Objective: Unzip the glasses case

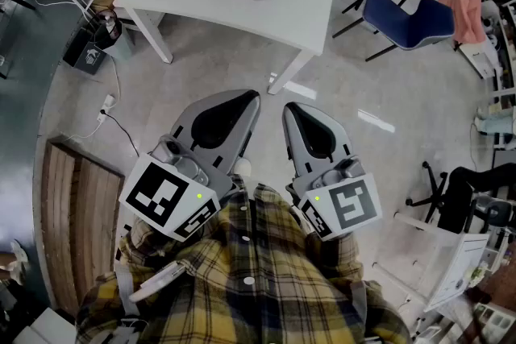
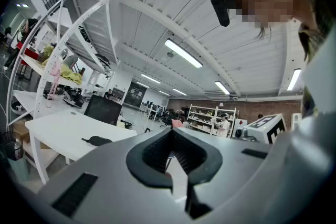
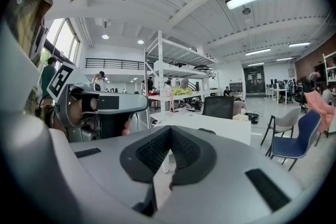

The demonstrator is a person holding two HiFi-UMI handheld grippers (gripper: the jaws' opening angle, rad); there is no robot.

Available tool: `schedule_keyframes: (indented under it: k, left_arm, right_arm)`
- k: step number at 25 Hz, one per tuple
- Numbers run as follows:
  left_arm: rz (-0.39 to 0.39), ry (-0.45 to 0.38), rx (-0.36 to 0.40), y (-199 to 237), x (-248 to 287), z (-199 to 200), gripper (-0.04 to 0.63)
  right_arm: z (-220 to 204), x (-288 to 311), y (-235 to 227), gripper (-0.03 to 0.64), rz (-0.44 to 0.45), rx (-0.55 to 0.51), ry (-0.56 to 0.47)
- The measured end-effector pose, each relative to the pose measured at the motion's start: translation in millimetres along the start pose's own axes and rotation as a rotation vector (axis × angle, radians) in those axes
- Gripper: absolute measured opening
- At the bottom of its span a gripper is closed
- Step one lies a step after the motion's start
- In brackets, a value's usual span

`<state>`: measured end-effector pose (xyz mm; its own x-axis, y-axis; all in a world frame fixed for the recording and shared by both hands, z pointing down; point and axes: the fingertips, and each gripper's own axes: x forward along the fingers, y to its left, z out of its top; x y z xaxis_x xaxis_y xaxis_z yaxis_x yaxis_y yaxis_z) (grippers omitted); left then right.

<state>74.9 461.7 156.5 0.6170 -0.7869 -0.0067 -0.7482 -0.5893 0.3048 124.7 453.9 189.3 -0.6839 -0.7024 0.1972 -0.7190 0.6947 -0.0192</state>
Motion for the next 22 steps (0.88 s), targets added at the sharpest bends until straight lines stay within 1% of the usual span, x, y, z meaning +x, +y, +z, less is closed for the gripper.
schedule_keyframes:
  k: [9, 15, 18, 22]
  left_arm:
    - [0.011, -0.005, 0.0, -18.4, 8.5, -5.7, 0.006]
    - [0.04, -0.009, 0.009, -27.8, 9.2, -9.5, 0.006]
    - [0.058, -0.013, 0.007, -23.6, 7.5, -8.5, 0.006]
    - [0.082, -0.013, 0.001, -6.3, 6.2, -9.2, 0.006]
  right_arm:
    - [-2.1, -18.4, -11.2, -0.002, 0.006, 0.002, -0.006]
    - [-7.6, -29.4, -17.4, -0.002, 0.024, 0.011, -0.008]
    - [-8.6, -27.1, -17.6, -0.002, 0.031, 0.014, -0.005]
    - [-12.1, -11.6, -16.8, -0.002, 0.046, 0.022, 0.004]
